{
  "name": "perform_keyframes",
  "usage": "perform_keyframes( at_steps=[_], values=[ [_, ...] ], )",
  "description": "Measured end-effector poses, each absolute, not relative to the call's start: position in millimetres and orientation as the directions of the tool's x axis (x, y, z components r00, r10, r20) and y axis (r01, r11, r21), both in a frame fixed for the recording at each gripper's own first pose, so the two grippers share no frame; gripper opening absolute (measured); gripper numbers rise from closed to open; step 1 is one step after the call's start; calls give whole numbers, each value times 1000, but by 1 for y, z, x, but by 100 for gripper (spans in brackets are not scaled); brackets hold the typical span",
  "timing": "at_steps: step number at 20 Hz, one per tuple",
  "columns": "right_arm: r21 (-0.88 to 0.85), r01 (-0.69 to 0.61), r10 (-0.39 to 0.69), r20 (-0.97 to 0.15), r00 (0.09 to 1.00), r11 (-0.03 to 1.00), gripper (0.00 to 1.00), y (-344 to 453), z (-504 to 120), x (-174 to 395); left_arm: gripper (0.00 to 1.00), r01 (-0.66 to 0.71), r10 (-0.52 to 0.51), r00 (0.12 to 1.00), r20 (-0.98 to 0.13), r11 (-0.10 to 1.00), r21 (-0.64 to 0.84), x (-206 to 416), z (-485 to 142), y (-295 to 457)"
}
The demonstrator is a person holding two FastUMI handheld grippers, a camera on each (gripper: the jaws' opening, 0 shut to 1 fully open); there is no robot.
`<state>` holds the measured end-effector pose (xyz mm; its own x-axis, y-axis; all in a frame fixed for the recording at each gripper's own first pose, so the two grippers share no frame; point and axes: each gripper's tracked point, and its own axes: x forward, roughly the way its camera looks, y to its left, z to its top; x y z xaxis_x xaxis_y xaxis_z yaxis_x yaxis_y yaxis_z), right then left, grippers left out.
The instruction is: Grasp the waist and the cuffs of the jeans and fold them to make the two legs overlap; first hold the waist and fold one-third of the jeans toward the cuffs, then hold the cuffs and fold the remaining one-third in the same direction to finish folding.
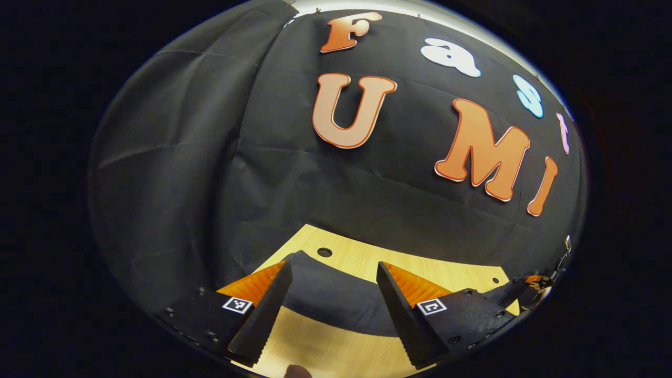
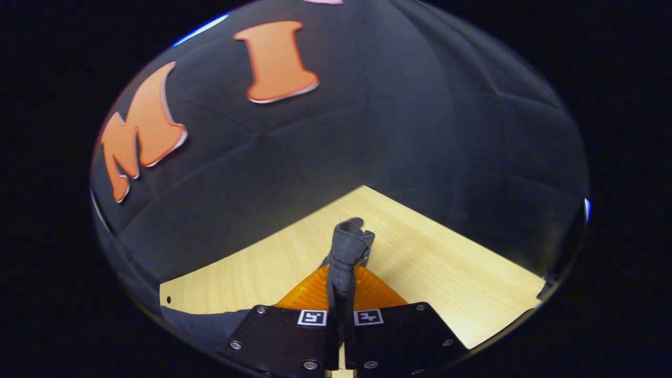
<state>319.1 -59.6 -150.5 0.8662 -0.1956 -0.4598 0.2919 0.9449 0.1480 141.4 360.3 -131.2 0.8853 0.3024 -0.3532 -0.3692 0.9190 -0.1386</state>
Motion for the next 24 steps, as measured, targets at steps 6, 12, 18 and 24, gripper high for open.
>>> perform_keyframes(
  at_steps=[6, 12, 18, 24],
  values=[
    [42, 38, -19, -379, 925, 998, 4, 31, -86, 286, 98, -381, 299, 871, -391, 912, -151, 125, -141, 386],
    [-59, -229, 183, -425, 887, 972, 4, 157, -98, 260, 98, -378, 294, 868, -401, 914, -149, 114, -143, 410],
    [-96, -513, 382, -554, 739, 853, 4, 268, -176, 222, 98, -400, 303, 849, -432, 904, -153, 100, -156, 433],
    [-187, -629, 354, -691, 630, 755, 5, 300, -251, 181, 98, -431, 312, 830, -462, 885, -176, 96, -170, 450]
  ],
)
